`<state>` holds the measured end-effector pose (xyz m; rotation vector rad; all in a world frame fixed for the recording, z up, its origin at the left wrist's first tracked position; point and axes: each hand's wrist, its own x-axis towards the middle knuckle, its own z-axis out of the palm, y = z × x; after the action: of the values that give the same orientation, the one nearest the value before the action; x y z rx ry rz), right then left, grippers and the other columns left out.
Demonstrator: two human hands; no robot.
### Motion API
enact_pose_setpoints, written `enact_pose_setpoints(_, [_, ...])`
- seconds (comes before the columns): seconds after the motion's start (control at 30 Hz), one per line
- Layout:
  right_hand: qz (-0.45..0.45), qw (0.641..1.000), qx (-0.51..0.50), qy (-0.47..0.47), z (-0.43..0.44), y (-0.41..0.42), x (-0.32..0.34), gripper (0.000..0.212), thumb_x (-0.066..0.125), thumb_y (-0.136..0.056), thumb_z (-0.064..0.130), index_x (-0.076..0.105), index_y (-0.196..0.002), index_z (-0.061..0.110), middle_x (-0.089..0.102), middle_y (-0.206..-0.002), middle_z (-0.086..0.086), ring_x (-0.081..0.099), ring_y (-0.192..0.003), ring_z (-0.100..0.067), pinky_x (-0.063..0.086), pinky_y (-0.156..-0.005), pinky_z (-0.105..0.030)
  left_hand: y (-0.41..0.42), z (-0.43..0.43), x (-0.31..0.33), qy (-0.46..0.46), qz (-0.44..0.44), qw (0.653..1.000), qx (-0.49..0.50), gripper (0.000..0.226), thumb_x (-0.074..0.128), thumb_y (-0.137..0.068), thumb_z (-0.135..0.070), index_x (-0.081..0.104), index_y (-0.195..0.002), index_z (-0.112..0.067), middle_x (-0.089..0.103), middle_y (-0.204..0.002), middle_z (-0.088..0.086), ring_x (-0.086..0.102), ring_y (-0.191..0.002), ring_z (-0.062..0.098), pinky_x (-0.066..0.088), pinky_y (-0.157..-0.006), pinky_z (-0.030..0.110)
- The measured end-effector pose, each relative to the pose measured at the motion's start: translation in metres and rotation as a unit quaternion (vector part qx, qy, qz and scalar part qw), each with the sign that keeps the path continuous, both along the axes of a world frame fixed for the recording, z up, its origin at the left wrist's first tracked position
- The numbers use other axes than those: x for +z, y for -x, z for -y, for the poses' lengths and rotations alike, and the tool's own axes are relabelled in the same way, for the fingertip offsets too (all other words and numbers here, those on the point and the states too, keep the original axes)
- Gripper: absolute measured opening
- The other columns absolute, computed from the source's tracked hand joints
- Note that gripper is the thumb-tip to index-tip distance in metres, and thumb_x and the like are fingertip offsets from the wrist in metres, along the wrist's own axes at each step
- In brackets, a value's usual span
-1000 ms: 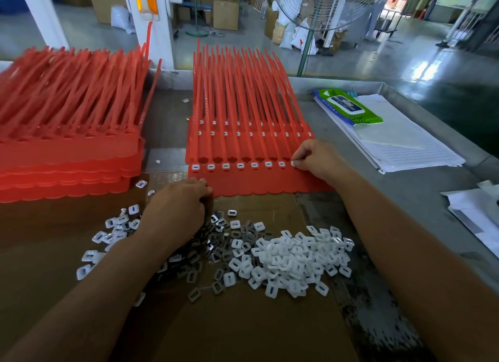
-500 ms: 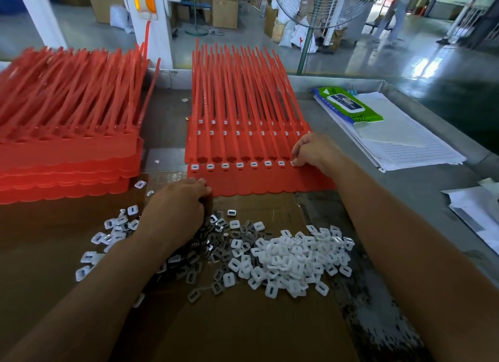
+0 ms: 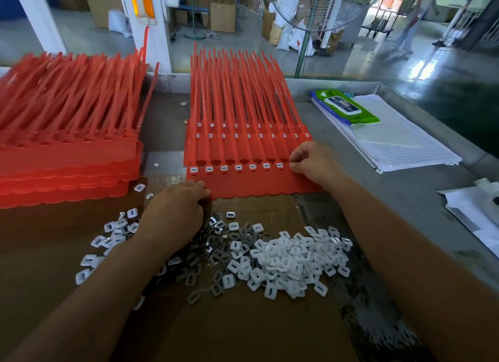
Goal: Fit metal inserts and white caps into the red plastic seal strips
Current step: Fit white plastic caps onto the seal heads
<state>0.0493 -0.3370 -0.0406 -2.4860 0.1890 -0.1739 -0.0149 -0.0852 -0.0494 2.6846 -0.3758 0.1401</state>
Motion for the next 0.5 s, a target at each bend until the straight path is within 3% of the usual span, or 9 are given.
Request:
enact_pose_setpoints(0.13, [-0.003, 0.999, 0.046, -0.009, 0.006, 0.021, 0.012, 0.022, 0.069, -0.079, 0.014, 0.055, -0.071, 0.028, 0.054, -0.077, 0.013, 0.053, -0.079, -0.009, 0.043, -0.072, -0.024, -0.001, 0.0, 0.0, -0.007, 0.003, 1.0, -0.002, 0.043, 0.045, -0.082, -0.002, 0.056, -0.122, -0.015, 0.046, -0.136, -0.002, 0.04, -0.127, 0.015, 0.027, -0.106, 0.029])
enact_pose_setpoints(0.27, [-0.069, 0.991, 0.109, -0.024, 0.013, 0.061, 0.028, 0.018, 0.07, -0.077, 0.01, 0.06, -0.072, 0.024, 0.061, -0.071, 0.008, 0.055, -0.067, -0.004, 0.041, -0.061, -0.017, -0.001, 0.0, -0.001, -0.013, 0.008, 1.0, -0.005, 0.044, 0.045, -0.081, -0.002, 0.056, -0.122, -0.015, 0.046, -0.136, -0.003, 0.041, -0.127, 0.015, 0.027, -0.105, 0.028])
enact_pose_setpoints(0.5, [-0.129, 0.976, 0.176, 0.027, 0.016, 0.096, 0.026, 0.019, 0.075, -0.073, 0.018, 0.064, -0.066, 0.033, 0.065, -0.064, 0.012, 0.057, -0.06, 0.005, 0.047, -0.066, -0.016, 0.0, -0.001, -0.002, -0.016, 0.007, 1.0, -0.002, 0.043, 0.045, -0.082, -0.002, 0.056, -0.122, -0.015, 0.047, -0.136, -0.002, 0.041, -0.126, 0.016, 0.028, -0.104, 0.029])
